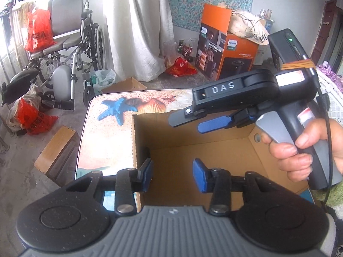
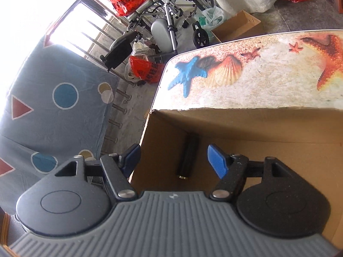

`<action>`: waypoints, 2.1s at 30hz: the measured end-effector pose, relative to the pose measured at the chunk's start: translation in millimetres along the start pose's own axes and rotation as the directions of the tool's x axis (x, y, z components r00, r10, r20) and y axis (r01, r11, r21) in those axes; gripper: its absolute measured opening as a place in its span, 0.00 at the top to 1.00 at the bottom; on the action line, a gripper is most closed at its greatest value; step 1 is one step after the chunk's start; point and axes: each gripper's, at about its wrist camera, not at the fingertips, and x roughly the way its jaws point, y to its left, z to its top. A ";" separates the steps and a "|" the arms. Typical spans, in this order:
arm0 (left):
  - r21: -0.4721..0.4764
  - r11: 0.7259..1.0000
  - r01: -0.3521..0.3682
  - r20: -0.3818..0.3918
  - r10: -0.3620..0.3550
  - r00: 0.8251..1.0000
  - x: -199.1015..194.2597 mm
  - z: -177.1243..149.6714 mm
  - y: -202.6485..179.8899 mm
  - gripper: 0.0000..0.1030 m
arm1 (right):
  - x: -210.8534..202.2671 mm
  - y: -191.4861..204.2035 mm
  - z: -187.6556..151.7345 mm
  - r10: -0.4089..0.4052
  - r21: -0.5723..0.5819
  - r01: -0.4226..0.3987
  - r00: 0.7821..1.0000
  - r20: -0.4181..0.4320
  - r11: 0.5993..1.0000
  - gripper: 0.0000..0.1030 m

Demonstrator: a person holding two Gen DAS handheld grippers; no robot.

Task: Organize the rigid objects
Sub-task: 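Lift the black tube into the cardboard box and open the right gripper, then grasp the green-and-white tube in the pink bowl with the right gripper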

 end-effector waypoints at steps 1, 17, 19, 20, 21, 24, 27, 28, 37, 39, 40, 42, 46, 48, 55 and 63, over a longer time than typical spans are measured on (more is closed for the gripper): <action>0.002 1.000 0.017 0.019 -0.017 1.000 -12.1 -6.2 -1.9 0.55 | -20.5 5.2 -7.7 0.007 -0.022 -0.007 1.000 0.024 1.000 0.33; 0.198 0.971 0.130 -0.065 -0.120 0.991 -17.6 -165.2 -82.6 0.54 | -150.7 -29.1 -245.4 0.015 0.018 -0.019 0.972 0.236 1.000 0.50; 0.232 0.965 0.120 -0.082 -0.104 0.991 -8.1 -175.8 -90.6 0.57 | -132.6 -48.0 -270.0 -0.014 0.105 -0.009 0.976 0.217 0.994 0.53; 0.246 0.962 0.116 -0.094 -0.096 0.991 -3.5 -180.8 -95.1 0.58 | -126.1 -56.4 -278.9 -0.022 0.148 -0.009 0.979 0.205 0.989 0.55; 0.257 0.960 0.114 -0.105 -0.090 0.990 0.3 -184.5 -98.0 0.60 | -117.7 -65.9 -291.1 -0.020 0.201 -0.019 0.982 0.187 0.979 0.55; 0.284 0.952 0.111 -0.125 -0.078 0.989 9.2 -191.6 -102.4 0.63 | -101.6 -82.0 -314.4 0.005 0.297 -0.048 0.990 0.144 0.954 0.58; 0.304 0.948 0.099 -0.131 -0.061 0.989 15.1 -194.8 -105.9 0.66 | -91.8 -80.5 -326.6 0.008 0.313 -0.046 0.992 0.122 0.949 0.59; 0.309 0.946 0.095 -0.130 -0.057 0.990 16.9 -192.8 -106.4 0.66 | -90.0 -79.5 -327.4 0.008 0.309 -0.046 0.992 0.122 0.950 0.60; 0.349 0.934 0.076 -0.120 -0.036 0.992 25.8 -190.0 -110.2 0.67 | -74.6 -71.3 -306.0 -0.038 0.261 0.003 0.991 0.129 0.965 0.69; 0.363 0.929 0.066 -0.116 -0.025 0.993 27.9 -190.4 -112.3 0.67 | -76.1 -73.5 -303.7 -0.036 0.264 0.001 0.991 0.127 0.964 0.70; 0.371 0.927 0.061 -0.113 -0.020 0.993 28.4 -190.8 -113.4 0.67 | -75.9 -73.6 -303.1 -0.033 0.262 -0.002 0.991 0.129 0.965 0.70; 0.388 0.920 0.051 -0.104 -0.011 0.995 28.9 -191.2 -115.4 0.67 | -75.8 -72.5 -302.0 -0.038 0.255 0.003 0.991 0.131 0.967 0.70; 0.401 0.915 0.048 -0.101 -0.008 0.995 31.5 -190.9 -118.5 0.67 | -74.0 -70.9 -301.4 -0.035 0.243 0.003 0.991 0.129 0.970 0.69; 0.404 0.913 0.052 -0.100 -0.012 0.995 32.6 -191.0 -119.8 0.67 | -72.2 -68.0 -300.7 -0.044 0.229 0.013 0.990 0.131 0.973 0.69; 0.396 0.917 0.045 -0.089 -0.010 0.996 31.5 -189.0 -119.2 0.84 | -67.4 -57.8 -299.1 -0.066 0.180 0.040 0.988 0.141 0.983 0.78; 0.414 0.909 0.045 -0.067 -0.019 0.998 26.3 -193.3 -122.5 0.86 | -64.4 -58.2 -294.8 -0.050 0.181 0.019 0.985 0.168 0.983 0.78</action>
